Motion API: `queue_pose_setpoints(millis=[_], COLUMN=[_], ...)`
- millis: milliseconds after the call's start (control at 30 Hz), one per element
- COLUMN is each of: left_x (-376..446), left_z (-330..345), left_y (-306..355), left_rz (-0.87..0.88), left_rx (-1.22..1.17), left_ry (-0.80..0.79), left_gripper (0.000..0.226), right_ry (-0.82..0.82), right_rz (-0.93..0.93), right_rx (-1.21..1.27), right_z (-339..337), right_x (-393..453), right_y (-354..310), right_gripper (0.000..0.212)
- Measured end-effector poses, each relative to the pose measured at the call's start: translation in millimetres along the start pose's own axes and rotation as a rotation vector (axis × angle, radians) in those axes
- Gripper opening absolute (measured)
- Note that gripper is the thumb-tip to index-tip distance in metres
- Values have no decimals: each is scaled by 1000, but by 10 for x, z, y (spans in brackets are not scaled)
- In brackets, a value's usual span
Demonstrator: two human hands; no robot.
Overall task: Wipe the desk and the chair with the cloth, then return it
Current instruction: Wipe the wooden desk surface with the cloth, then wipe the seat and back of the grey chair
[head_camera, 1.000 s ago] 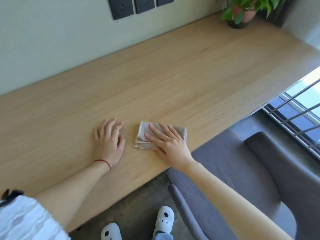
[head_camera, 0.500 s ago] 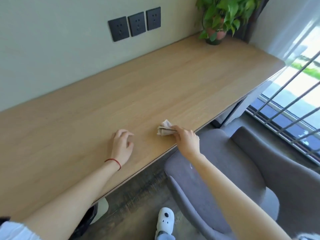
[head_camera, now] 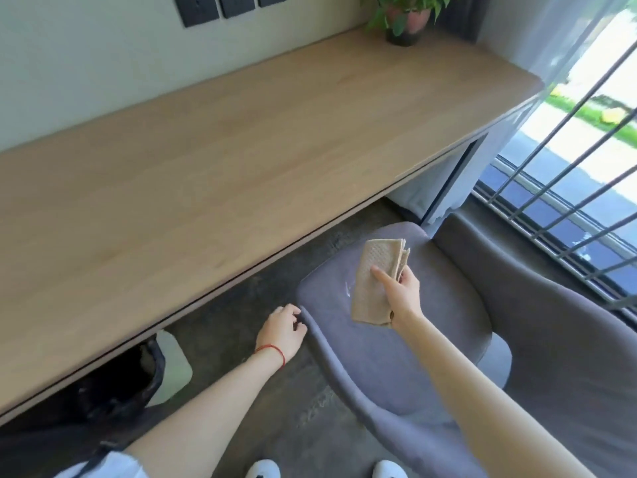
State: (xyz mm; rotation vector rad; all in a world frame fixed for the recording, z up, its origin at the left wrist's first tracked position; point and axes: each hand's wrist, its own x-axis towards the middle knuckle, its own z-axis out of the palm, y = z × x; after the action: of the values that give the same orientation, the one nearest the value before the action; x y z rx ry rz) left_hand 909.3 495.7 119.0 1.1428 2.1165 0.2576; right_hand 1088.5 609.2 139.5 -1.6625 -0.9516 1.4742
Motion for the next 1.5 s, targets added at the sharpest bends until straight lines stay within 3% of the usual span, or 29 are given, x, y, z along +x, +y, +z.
queue_pose_setpoints(millis=[233,367,433,567,767,900,933,1033,1100,1200,1300,1367,1467,1500], left_x=[102,327,457,587,652,646,640,640,652,667,650,632,645,654], left_z=[779,1059,1240,1482,1548,1551,1548,1556,1567,1568,1556,1555,1566,1574], left_y=[20,55,50,42,89,82,82,75,62,56,77,77,60,55], left_rz=[-232,-159,-78,-91,-142,-123,-118,-110,-112,-117,-128,-132,-123,-117], left_rx=[147,196,216,95,72,62,59,60,59,62,55,54,45,40], left_ry=[92,266,304,413,478,496,494,498,503,506,502,497,506,513], left_gripper=[56,61,57,30,24,21,21,20,20,21,19,19,19,19], right_ry=[-97,-69,-44,1,21,-35,-43,-132,-254,-469,-540,-498,-234,-215], right_rz=[-112,-140,-148,-167,-220,-398,-472,-634,-668,-574,-657,-714,-675,-645], right_rx=[-362,-414,-438,-448,-555,-792,-875,-1147,-1323,-1502,-1574,-1608,-1498,-1445], right_z=[-513,-568,-528,-435,-251,-61,-16,94,160,185,68,-22,5,50], right_x=[463,789,951,1161,1258,1324,1359,1497,1573,1564,1532,1572,1715,1745], right_y=[608,896,1069,1412,1564,1494,1459,1368,1382,1498,1555,1452,1316,1331], right_gripper=[12,11,15,8,13,8,15,40,42,48,54,48,47,49])
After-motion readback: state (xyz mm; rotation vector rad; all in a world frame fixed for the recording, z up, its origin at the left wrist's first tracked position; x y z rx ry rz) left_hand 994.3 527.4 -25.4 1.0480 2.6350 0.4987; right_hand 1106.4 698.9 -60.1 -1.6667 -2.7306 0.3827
